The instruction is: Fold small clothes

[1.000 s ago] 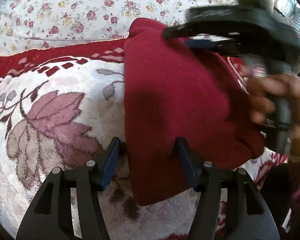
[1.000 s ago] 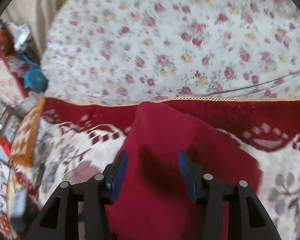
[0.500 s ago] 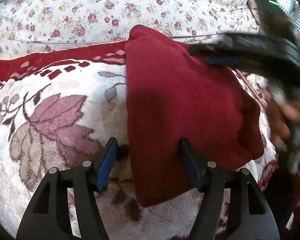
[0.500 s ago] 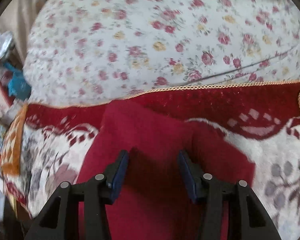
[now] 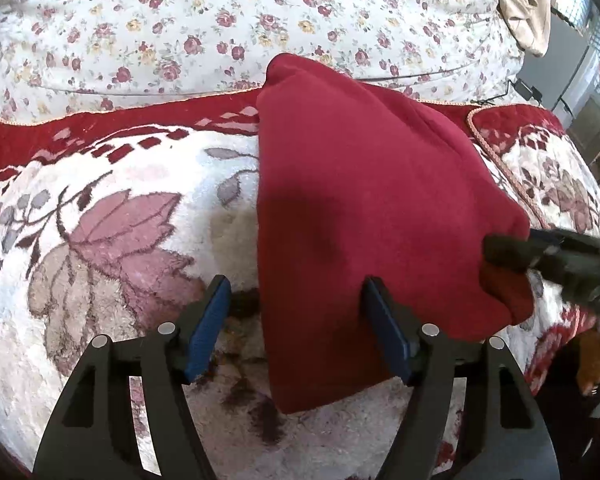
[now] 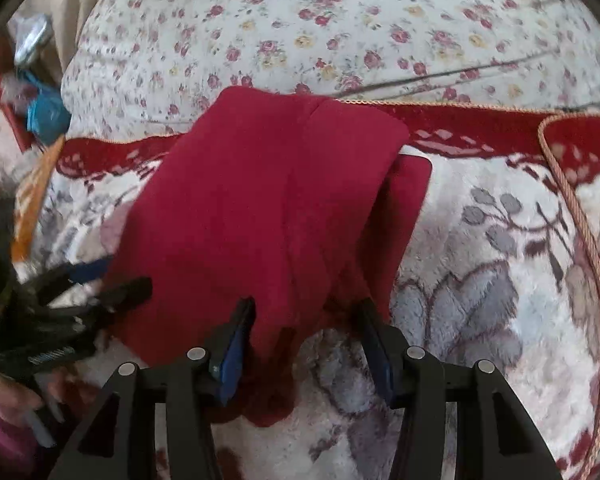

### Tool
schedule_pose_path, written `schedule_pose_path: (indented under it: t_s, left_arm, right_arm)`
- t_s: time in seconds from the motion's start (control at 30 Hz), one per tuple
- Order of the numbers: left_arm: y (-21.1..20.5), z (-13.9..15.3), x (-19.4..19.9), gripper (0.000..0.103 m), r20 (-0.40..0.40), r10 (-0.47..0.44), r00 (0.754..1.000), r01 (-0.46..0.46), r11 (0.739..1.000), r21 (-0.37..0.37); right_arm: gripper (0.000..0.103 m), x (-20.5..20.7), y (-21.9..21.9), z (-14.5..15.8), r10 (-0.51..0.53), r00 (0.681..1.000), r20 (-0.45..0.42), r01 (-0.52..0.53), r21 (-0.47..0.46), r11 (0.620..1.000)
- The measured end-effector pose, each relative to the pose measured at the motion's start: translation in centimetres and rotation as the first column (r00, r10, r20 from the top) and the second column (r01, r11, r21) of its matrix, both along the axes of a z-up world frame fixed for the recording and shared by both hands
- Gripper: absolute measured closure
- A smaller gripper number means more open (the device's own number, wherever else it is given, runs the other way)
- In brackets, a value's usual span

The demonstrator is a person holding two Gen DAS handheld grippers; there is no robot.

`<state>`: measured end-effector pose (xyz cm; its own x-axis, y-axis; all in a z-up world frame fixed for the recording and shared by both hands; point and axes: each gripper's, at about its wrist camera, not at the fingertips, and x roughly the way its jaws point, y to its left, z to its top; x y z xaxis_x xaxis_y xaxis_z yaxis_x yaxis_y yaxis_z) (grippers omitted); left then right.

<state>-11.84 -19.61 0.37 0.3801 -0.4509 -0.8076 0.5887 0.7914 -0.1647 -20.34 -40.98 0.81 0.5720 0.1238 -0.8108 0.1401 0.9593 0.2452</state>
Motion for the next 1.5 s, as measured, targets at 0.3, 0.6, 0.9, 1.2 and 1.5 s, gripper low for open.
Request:
schedule_pose_path:
  t_s: [0.3, 0.6, 0.9, 1.2, 1.5]
  left_arm:
    - [0.7, 0.9, 0.8, 0.032, -0.032, 0.017, 0.999, -0.02, 0.996, -0.091]
    - [-0.8, 0.9, 3.9, 0.026, -0.185, -0.066, 0.98, 0.026, 0.977, -0.213]
    - [-2.7, -0.9, 6.3, 0.019, -0.27, -0.092, 0.959, 0.021, 0.967, -0.253]
    - [0.5, 2.2, 4.3, 0.052, -0.26, -0.081, 0.962, -0.002, 0.952, -0.305]
    - [7.5, 3.3, 0.3, 0.052, -0.253, 0.047, 0.966, -0.095, 0.979, -0.183]
  right_arm:
    - [0.053, 1.6, -1.1, 3.8, -0.097, 0.989, 0.116, 0.1, -0.023, 0.995]
    - [0.025, 3.5, -5.7, -0.5, -0.164, 0.984, 0.073, 0.15, 0.165, 0.975]
    - [0.009, 5.6, -6.8, -2.8, -0.154, 0.984, 0.087, 0.116, 0.341, 0.933]
    - [0.056, 5.1, -3.8, -0.4, -0.08, 0.984, 0.157, 0.03, 0.303, 0.953]
    - [0.059, 4.5, 1.7, 1.1, 0.077, 0.985, 0.156, -0.135, 0.412, 0.901]
